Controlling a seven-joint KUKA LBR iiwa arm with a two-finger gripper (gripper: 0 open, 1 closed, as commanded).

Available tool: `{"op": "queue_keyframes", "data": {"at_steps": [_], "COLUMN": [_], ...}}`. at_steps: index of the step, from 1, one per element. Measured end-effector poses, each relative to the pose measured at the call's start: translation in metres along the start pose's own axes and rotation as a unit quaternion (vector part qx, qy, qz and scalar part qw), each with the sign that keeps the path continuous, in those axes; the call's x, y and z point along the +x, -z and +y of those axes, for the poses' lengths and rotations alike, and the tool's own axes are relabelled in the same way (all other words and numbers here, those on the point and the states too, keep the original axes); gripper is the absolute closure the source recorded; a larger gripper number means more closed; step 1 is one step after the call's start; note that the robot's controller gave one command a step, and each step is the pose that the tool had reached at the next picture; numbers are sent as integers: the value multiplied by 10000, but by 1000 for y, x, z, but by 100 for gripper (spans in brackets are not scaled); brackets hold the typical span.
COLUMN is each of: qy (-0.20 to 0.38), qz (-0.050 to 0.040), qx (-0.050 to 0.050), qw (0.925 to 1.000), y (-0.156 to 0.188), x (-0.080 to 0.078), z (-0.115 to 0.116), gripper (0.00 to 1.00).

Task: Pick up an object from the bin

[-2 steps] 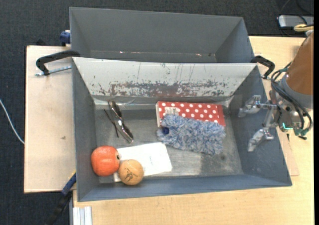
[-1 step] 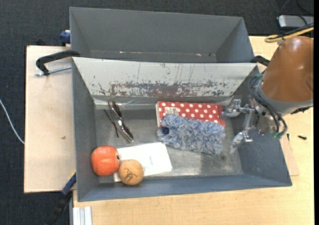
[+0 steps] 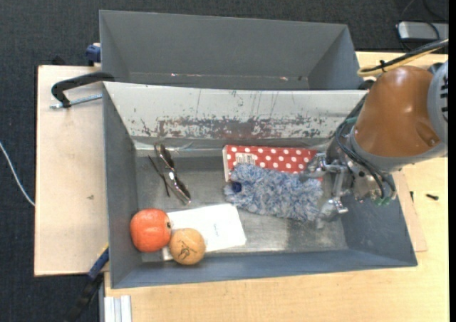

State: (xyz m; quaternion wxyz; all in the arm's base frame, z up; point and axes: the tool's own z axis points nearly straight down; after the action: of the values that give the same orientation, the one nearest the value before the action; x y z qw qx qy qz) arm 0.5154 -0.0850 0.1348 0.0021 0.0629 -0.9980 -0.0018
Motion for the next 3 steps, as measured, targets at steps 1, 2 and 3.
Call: {"op": "queue_keyframes", "data": {"at_steps": [1, 2, 3], "qy": [681, 681, 787], "qz": [-82, -82, -43], "qx": [32, 32, 24], "qw": [9976, 9976, 9969], "y": [-59, -59, 64], "x": [-7, -7, -14], "z": [34, 34, 25], "gripper": [100, 100, 100]}}
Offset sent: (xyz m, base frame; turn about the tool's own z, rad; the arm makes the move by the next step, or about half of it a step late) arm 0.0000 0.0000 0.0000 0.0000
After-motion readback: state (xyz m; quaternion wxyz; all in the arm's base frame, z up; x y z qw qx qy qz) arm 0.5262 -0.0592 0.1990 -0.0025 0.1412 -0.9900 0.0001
